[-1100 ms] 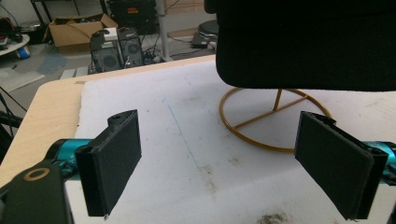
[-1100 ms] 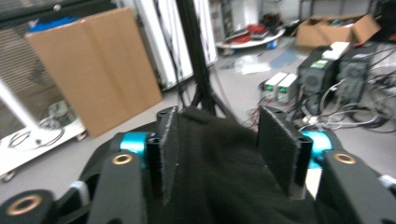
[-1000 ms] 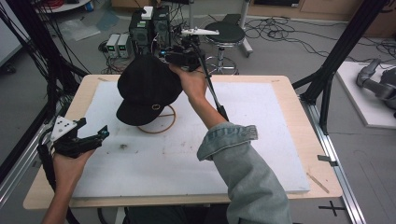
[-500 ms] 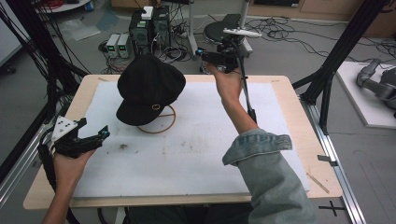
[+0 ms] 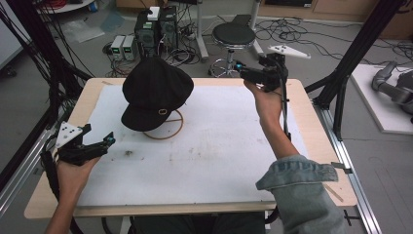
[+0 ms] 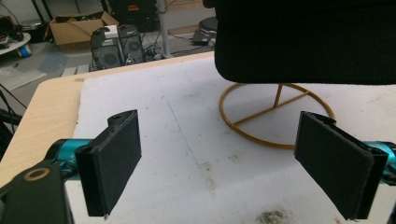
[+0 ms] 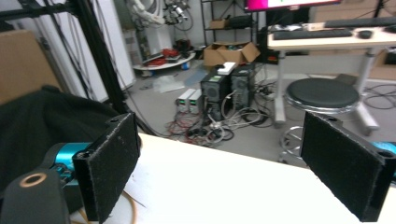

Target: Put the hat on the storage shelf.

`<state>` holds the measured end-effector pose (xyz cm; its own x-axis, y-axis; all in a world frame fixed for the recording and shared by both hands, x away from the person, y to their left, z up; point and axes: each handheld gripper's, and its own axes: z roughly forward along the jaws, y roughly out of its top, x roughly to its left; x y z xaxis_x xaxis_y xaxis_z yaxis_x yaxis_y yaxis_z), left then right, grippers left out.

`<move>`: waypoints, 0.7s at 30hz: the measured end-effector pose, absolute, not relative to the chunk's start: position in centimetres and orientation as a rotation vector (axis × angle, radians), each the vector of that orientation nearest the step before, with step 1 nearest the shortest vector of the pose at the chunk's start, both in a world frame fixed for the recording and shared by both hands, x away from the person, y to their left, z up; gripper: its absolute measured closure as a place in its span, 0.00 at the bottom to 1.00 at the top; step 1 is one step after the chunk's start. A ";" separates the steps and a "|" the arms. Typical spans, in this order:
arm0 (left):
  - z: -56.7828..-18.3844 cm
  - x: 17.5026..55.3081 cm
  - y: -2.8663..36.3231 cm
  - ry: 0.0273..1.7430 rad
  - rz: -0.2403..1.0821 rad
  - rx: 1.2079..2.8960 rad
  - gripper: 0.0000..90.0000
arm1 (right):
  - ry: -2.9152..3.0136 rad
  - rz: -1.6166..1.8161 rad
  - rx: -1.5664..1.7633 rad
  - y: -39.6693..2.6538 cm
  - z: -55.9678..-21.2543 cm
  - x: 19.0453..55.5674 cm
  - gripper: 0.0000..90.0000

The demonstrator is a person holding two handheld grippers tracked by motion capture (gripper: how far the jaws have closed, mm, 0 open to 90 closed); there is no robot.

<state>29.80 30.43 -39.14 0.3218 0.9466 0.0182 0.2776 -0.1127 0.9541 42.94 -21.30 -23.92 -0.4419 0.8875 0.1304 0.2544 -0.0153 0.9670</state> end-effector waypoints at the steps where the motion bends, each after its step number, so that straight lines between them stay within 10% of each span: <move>1: -39.2 29.8 30.4 1.136 0.856 1.608 0.17 | 1.716 1.488 1.191 -21.3 -23.9 42.9 0.13; 21: -39.8 30.1 30.1 1.140 0.873 1.616 0.17 | 1.592 1.353 1.229 -29.1 -31.0 36.5 0.13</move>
<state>30.05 30.13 -39.75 0.3129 0.9493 0.0319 0.2788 -0.1239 0.9523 36.50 -29.12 -30.97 -0.3026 0.9510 0.0642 0.2163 0.0029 0.9763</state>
